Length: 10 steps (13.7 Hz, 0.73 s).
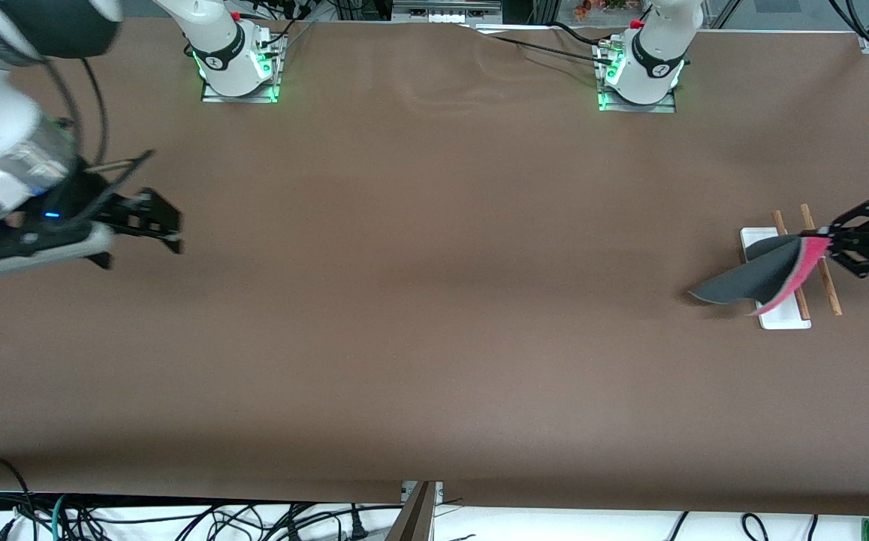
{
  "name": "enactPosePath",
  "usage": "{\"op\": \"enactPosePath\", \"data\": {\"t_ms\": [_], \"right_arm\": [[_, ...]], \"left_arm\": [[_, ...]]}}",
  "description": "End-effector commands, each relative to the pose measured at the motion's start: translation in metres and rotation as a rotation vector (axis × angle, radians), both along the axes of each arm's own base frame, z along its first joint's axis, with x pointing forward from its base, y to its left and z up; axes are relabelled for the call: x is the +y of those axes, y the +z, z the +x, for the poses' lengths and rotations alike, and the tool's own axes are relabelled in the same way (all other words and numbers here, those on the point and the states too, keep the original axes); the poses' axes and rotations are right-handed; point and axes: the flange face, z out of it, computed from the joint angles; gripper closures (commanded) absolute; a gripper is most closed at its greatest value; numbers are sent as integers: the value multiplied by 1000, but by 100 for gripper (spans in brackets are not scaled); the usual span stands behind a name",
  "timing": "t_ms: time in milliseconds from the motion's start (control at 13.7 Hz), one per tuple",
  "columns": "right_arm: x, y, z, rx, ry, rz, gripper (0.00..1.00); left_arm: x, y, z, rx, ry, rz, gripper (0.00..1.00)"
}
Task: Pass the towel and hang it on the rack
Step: 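Carry the towel over the rack with the left gripper while the right withdraws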
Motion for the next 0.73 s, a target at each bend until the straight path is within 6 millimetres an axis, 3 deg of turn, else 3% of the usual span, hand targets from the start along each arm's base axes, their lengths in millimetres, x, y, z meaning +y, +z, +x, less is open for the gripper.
{"op": "enactPosePath", "data": {"t_ms": [0,292,438,657], "right_arm": [[-52,1,-32,116,-84,-21,0],[-88,7,-51,195,-138,-117,0],[-94,10,-60,231,-148,-125,0],[-94,11,-62,242,-103,-126,0]], "left_arm": [[52,-20,-21,-8,-15,21,100],[111,-34,-46,-72,26,81,100],[138,-36,-54,-121,49,142,100],[162,-52,-65,-133,75,172,100]]}}
